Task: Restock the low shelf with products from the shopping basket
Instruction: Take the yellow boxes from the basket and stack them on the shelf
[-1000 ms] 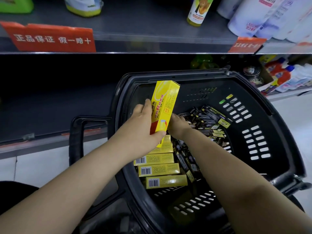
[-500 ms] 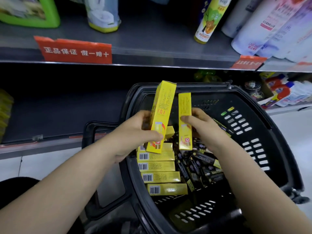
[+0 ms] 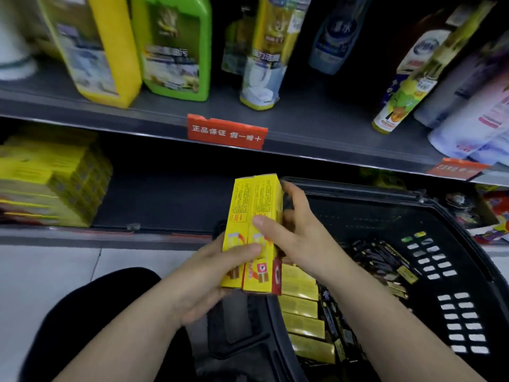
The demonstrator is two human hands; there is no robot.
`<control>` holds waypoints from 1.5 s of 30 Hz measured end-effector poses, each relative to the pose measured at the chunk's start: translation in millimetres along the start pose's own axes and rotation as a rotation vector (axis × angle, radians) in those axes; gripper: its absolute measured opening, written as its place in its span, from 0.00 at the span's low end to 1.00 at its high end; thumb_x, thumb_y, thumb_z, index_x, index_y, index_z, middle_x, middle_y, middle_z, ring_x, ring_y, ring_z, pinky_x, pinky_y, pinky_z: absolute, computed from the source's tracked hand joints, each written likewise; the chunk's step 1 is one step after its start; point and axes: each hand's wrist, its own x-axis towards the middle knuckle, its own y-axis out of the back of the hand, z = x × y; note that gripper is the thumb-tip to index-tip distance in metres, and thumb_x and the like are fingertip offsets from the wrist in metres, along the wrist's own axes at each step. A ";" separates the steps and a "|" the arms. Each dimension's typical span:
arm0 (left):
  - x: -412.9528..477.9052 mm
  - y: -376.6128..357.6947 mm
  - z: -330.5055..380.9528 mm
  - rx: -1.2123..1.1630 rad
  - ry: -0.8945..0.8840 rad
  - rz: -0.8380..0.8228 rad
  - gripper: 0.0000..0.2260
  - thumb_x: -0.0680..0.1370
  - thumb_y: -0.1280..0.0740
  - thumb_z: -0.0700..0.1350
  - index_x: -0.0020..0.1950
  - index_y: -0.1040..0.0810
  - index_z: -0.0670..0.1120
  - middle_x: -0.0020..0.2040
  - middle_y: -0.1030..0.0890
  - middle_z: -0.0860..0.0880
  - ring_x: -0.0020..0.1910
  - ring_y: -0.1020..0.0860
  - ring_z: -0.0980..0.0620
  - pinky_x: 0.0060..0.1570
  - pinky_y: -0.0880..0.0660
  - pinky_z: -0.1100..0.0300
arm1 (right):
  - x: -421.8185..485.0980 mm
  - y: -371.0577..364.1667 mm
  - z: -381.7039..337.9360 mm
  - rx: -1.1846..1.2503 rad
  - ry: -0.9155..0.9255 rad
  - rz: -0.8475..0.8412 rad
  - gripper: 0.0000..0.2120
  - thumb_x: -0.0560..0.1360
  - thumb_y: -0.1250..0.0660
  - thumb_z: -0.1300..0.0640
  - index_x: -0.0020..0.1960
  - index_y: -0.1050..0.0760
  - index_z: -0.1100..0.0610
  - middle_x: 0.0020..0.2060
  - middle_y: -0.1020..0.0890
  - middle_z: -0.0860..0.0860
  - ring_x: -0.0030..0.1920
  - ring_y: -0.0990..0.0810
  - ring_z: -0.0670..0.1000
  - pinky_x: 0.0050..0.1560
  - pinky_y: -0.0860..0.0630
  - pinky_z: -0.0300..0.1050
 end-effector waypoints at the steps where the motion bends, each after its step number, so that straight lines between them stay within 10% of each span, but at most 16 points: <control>1: -7.0 8.0 2.4 0.022 -0.015 0.011 0.26 0.60 0.26 0.51 0.57 0.22 0.49 0.50 0.15 0.46 0.47 0.17 0.49 0.42 0.20 0.58 | 5.1 -6.1 -4.4 -0.041 0.017 -0.032 0.41 0.61 0.34 0.33 0.69 0.46 0.41 0.50 0.19 0.46 0.47 0.17 0.45 0.47 0.20 0.41; 10: -47.0 87.4 27.9 0.091 -0.021 0.147 0.22 0.63 0.23 0.46 0.55 0.21 0.50 0.48 0.15 0.44 0.43 0.16 0.48 0.43 0.20 0.55 | 65.1 -45.0 -24.4 0.061 0.077 -0.364 0.26 0.72 0.32 0.64 0.66 0.35 0.47 0.58 0.24 0.47 0.49 0.18 0.43 0.51 0.22 0.38; 16: -57.6 129.3 37.1 -0.061 -0.039 0.289 0.21 0.64 0.27 0.49 0.55 0.20 0.45 0.49 0.16 0.43 0.43 0.17 0.47 0.48 0.21 0.54 | 98.7 -75.5 -31.4 -0.030 0.078 -0.380 0.10 0.70 0.31 0.51 0.51 0.24 0.50 0.42 0.17 0.45 0.44 0.20 0.42 0.49 0.25 0.37; 23: -57.4 179.8 29.7 -0.188 -0.134 0.611 0.08 0.76 0.34 0.48 0.47 0.23 0.44 0.30 0.17 0.46 0.28 0.19 0.53 0.23 0.25 0.65 | 131.5 -102.2 -17.2 -0.018 -0.010 -0.240 0.03 0.74 0.33 0.52 0.47 0.22 0.49 0.38 0.17 0.44 0.43 0.20 0.43 0.54 0.29 0.41; 28: -66.0 208.8 11.9 -0.222 -0.170 0.636 0.16 0.68 0.28 0.43 0.55 0.22 0.44 0.45 0.18 0.46 0.38 0.19 0.50 0.51 0.23 0.52 | 143.6 -123.5 -13.0 0.042 -0.051 -0.105 0.04 0.73 0.32 0.59 0.43 0.27 0.54 0.34 0.21 0.48 0.34 0.24 0.44 0.35 0.29 0.35; 32: -77.0 229.2 8.4 -0.240 -0.228 0.675 0.20 0.60 0.27 0.46 0.51 0.22 0.47 0.38 0.18 0.49 0.35 0.21 0.53 0.34 0.23 0.62 | 151.7 -139.6 -15.0 0.180 -0.096 -0.185 0.10 0.75 0.35 0.64 0.53 0.30 0.54 0.38 0.17 0.50 0.37 0.18 0.46 0.34 0.22 0.39; 40: -89.6 262.5 -3.7 -0.248 -0.309 0.766 0.22 0.60 0.25 0.46 0.53 0.23 0.52 0.46 0.18 0.50 0.42 0.21 0.52 0.39 0.25 0.60 | 180.5 -190.3 -19.8 -0.138 0.048 -0.157 0.17 0.75 0.34 0.62 0.63 0.28 0.56 0.53 0.20 0.50 0.53 0.20 0.50 0.56 0.23 0.46; 45: -88.0 273.5 -11.1 -0.316 -0.350 0.889 0.25 0.72 0.29 0.41 0.65 0.34 0.52 0.51 0.23 0.48 0.46 0.22 0.48 0.36 0.24 0.58 | 216.2 -248.0 -41.2 -0.247 0.169 -0.027 0.18 0.75 0.34 0.60 0.64 0.30 0.58 0.54 0.21 0.54 0.53 0.22 0.53 0.54 0.26 0.44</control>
